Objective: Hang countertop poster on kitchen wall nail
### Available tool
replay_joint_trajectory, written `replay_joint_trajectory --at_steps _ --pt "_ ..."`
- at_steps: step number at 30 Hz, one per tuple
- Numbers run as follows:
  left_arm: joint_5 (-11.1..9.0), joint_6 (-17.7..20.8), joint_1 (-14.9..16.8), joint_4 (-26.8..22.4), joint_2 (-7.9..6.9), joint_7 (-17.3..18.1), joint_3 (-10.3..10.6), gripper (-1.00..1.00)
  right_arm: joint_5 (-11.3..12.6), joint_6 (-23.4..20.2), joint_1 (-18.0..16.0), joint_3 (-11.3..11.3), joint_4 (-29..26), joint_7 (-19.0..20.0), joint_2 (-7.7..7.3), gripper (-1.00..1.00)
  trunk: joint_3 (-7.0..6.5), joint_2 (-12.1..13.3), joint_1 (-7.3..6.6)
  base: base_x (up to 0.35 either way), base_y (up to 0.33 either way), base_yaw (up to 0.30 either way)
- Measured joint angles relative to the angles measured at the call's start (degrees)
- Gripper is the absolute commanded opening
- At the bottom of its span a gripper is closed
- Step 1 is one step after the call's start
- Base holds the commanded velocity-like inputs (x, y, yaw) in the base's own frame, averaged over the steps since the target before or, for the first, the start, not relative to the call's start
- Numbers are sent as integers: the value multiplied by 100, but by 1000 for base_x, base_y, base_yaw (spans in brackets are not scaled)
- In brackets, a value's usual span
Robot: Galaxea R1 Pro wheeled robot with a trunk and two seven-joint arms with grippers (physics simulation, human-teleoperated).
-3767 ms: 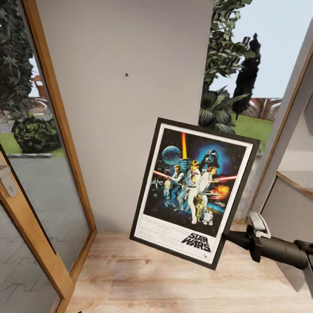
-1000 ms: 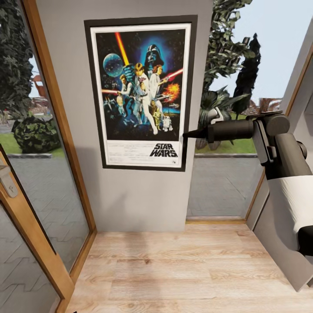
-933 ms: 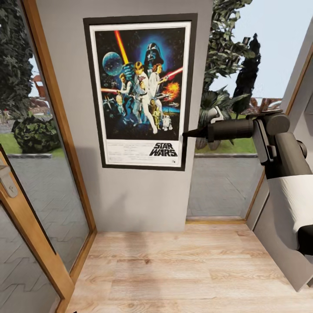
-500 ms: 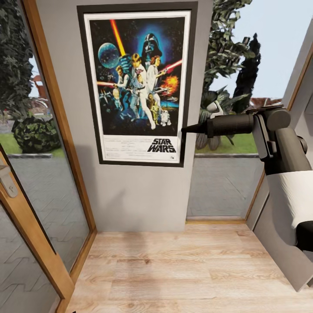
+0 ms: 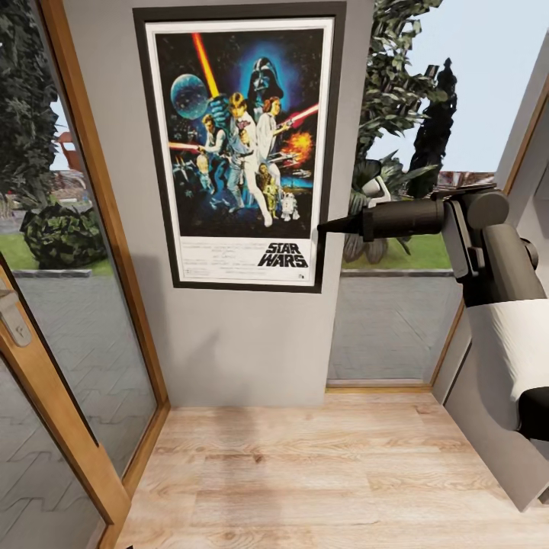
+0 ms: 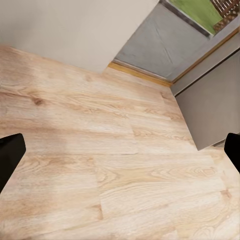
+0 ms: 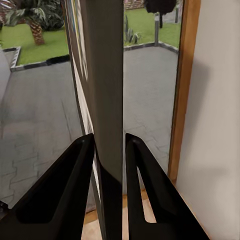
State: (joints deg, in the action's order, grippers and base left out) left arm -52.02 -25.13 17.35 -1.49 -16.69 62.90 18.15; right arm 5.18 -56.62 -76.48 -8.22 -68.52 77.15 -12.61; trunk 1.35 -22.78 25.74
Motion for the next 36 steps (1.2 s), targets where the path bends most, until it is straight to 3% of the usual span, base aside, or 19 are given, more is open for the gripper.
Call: replay_joint_trajectory --at_steps 15,36 --pt "0 2 1 1 -7 0 0 100 0 0 1 0 -13 0 2 -100 0 0 0 9 0 0" --pt "0 9 0 3 -9 0 0 100 0 0 1 0 -14 0 2 -100 0 0 0 202 0 0"
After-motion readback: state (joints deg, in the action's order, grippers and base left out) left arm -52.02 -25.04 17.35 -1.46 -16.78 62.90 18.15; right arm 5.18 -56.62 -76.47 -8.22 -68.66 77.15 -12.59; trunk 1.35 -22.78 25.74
